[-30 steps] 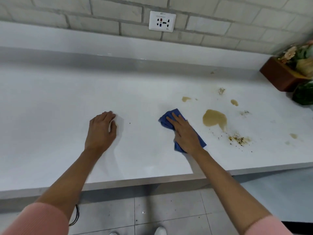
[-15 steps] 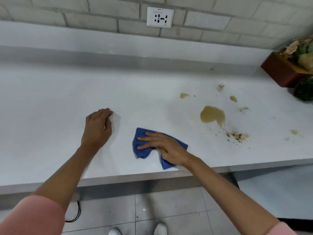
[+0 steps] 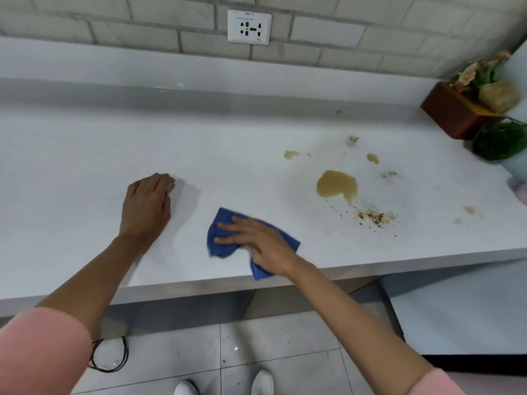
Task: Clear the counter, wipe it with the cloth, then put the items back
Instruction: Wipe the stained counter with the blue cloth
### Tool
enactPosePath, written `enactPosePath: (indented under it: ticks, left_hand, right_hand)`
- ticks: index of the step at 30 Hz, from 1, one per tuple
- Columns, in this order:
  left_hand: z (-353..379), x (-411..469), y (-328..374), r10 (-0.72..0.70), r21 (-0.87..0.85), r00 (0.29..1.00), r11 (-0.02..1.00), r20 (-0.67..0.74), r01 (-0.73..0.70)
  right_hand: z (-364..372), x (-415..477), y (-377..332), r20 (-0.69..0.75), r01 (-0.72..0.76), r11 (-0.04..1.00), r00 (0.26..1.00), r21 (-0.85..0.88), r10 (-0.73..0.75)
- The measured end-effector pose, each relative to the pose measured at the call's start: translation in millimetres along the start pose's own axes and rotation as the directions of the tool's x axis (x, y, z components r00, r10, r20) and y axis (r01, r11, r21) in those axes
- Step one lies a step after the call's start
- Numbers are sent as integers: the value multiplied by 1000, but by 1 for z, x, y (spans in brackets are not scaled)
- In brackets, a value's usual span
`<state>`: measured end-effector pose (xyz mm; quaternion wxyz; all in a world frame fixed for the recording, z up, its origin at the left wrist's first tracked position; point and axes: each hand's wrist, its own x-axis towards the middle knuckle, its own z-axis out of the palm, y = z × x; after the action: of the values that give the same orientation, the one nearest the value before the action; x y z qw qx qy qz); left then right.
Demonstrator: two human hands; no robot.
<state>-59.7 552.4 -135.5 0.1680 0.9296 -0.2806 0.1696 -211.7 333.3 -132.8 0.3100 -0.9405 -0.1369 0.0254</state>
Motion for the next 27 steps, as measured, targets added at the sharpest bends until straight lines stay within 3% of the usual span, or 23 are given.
enactPosePath:
  ticks: [3, 9, 12, 15, 18, 22, 27]
  left_hand:
    - [-1, 2, 13, 19, -34, 1000, 999, -25, -20]
    - [4, -1, 56, 101, -127, 995, 987, -19, -102]
    - [10, -4, 76, 129, -147, 992, 981, 3, -127]
    - [17, 0, 97, 135, -170, 991, 977, 13, -130]
    - [25, 7, 121, 150, -197, 988, 970, 22, -143]
    - [35, 15, 144, 159, -216, 986, 965, 43, -146]
    - [45, 12, 160, 152, -227, 988, 964, 37, -140]
  right_hand:
    - [-7, -39, 2, 106, 23, 995, 994, 94, -33]
    - [-58, -91, 35, 217, -158, 970, 969, 187, 116]
    - [-85, -98, 64, 33, -261, 953, 965, 152, 259]
    - [-74, -70, 66, -144, -273, 962, 953, -11, 268]
    - [-45, -60, 55, -159, -236, 971, 961, -47, 226]
    - [-51, -119, 68, -127, -174, 984, 977, -27, 170]
    - [-97, -164, 116, -318, -417, 909, 864, -18, 390]
